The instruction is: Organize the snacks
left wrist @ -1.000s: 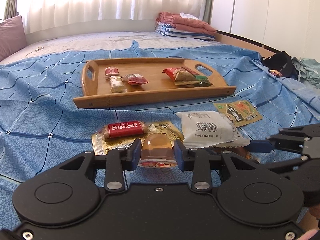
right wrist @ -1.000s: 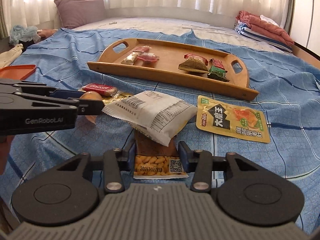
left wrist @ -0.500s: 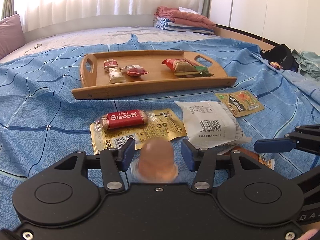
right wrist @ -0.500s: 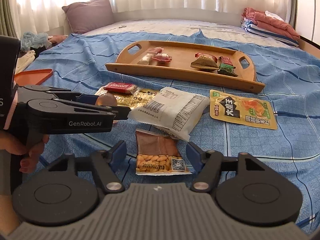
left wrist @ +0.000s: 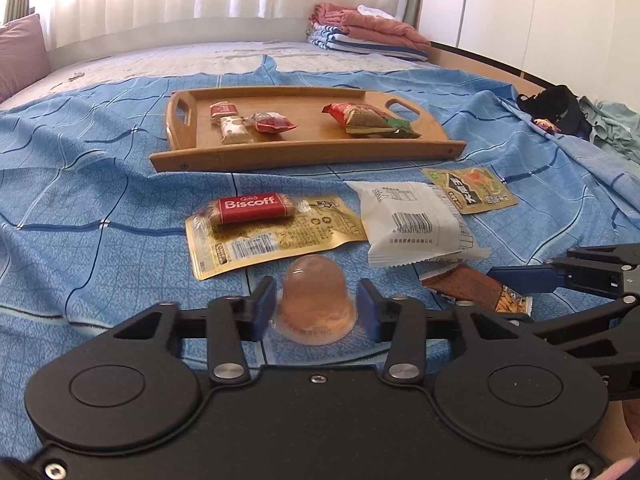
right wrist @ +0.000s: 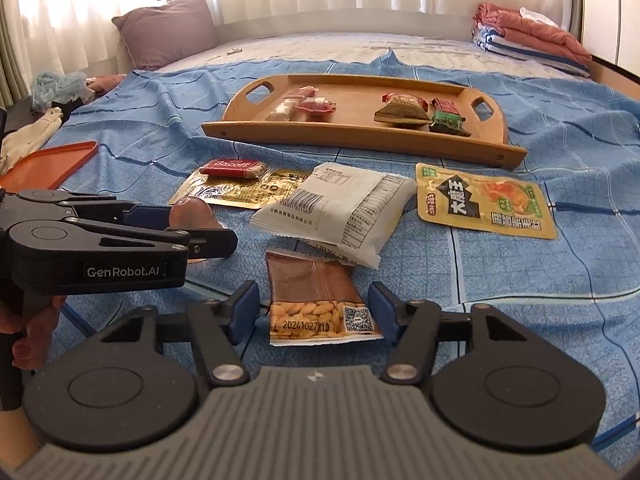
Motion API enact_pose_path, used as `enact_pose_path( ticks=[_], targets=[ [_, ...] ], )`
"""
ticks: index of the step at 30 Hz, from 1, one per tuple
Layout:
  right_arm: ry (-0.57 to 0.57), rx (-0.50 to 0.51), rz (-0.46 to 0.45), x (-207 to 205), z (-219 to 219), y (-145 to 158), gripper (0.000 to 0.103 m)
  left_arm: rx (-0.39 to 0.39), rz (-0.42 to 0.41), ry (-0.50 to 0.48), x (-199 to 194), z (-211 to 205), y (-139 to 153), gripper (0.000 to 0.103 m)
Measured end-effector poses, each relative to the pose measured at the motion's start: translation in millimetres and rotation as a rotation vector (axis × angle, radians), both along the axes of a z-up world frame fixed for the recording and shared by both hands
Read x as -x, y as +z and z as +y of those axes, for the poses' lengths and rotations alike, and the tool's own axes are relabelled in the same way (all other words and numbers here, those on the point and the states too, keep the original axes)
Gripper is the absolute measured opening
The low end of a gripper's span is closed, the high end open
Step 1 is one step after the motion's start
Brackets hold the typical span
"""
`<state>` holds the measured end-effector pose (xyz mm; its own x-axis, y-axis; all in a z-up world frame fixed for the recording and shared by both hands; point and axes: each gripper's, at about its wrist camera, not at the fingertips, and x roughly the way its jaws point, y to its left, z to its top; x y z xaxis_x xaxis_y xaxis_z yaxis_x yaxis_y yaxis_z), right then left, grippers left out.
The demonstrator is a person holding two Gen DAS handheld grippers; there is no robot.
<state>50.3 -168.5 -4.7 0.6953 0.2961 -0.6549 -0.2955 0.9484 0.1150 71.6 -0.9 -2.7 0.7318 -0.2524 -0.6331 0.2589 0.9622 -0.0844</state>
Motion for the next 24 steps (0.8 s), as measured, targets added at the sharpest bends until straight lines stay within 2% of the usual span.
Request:
enact_pose_path(
  ticks=[1, 2, 8, 14, 24],
  targets=[
    [-0.006, -0.001, 0.000, 1.3, 0.4, 0.9, 0.056, 0.003, 0.001, -0.002, 1.7, -0.2, 1.2, 0.035],
    [-0.012, -0.008, 0.001, 2.7, 0.2, 1.9, 0.053, 0.014, 0.002, -0.005, 3.8, 0.3, 3.2, 0.035],
    [-0.027, -0.060, 0.001, 13.8, -0.9, 11.8, 0.050, 0.033, 0.007, -0.009, 12.4, -1.2, 11.9, 0.035],
    [-0.026, -0.004, -0.102, 24.5, 5.1, 36.1, 0.050, 0.026, -0.014, 0.012, 8.0, 0.2, 34.6, 0.035],
    [-0.100, -0.008, -0.180, -17.7, -10.1, 74.4, 0.049, 0.028, -0.093, 0.050, -37.4, 7.6, 83.2, 0.035]
  ],
)
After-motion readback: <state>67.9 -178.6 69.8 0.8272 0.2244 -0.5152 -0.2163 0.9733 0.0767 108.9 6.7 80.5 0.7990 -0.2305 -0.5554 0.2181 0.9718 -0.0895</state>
